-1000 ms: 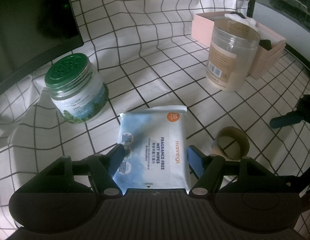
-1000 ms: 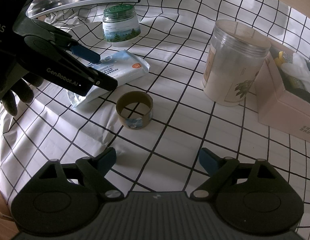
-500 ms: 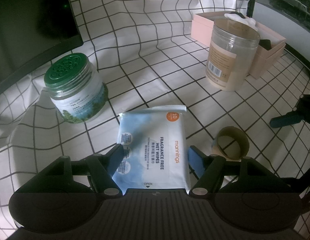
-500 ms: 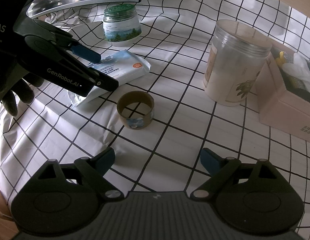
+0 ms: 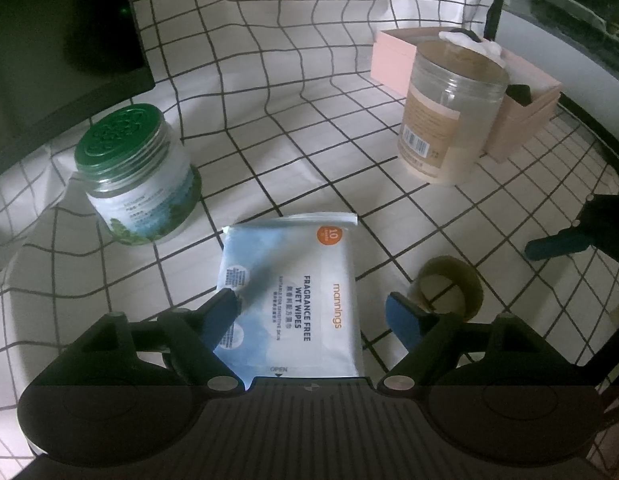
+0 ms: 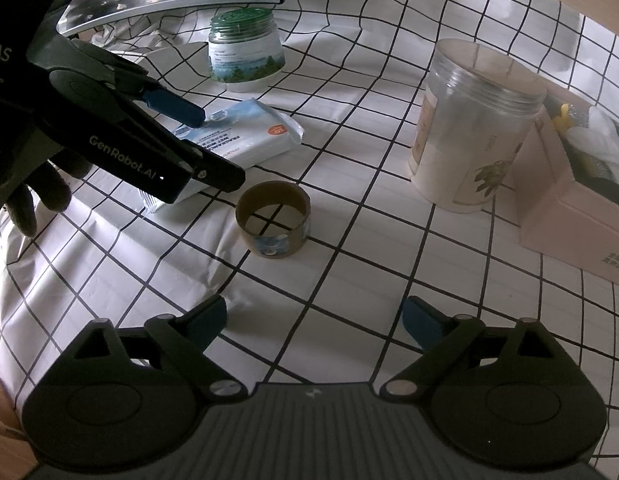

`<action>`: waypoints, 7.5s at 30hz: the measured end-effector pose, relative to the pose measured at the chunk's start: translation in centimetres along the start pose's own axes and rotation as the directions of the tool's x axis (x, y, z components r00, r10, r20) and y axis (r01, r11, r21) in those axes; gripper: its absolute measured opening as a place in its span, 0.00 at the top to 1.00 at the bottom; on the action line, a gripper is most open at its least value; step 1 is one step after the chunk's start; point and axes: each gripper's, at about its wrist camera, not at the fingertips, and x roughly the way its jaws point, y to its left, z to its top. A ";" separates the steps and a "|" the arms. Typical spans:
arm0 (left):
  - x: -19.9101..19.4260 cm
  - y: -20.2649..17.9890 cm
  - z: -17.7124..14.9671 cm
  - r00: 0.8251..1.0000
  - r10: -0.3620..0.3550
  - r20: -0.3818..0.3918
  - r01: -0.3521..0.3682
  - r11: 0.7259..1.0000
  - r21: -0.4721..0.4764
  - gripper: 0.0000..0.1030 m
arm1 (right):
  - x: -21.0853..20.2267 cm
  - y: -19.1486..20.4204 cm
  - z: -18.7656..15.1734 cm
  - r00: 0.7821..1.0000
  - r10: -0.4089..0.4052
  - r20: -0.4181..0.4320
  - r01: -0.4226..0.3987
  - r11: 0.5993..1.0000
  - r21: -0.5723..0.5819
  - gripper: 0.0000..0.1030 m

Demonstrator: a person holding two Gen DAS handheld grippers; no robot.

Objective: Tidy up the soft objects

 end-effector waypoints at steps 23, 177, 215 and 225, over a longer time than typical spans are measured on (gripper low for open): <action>0.2 2.1 0.1 1.000 0.001 0.004 -0.001 0.997 -0.073 0.20 | 0.0 0.0 0.0 1.000 0.000 0.001 0.000 1.000 -0.002 0.06; -1.2 -18.4 -2.5 0.918 0.323 0.232 -0.166 0.841 -0.515 0.24 | -5.8 -16.6 -7.8 0.988 -0.092 0.124 0.082 0.993 0.088 0.31; 2.6 -24.0 -2.5 0.846 0.523 0.103 -0.382 0.730 -0.568 0.21 | -3.9 -20.6 -10.6 0.956 -0.065 0.286 0.050 0.997 0.060 0.00; 2.6 -24.1 -2.5 0.847 0.522 0.104 -0.381 0.730 -0.567 0.21 | -3.8 -20.6 -10.6 0.956 -0.064 0.286 0.049 0.997 0.060 0.00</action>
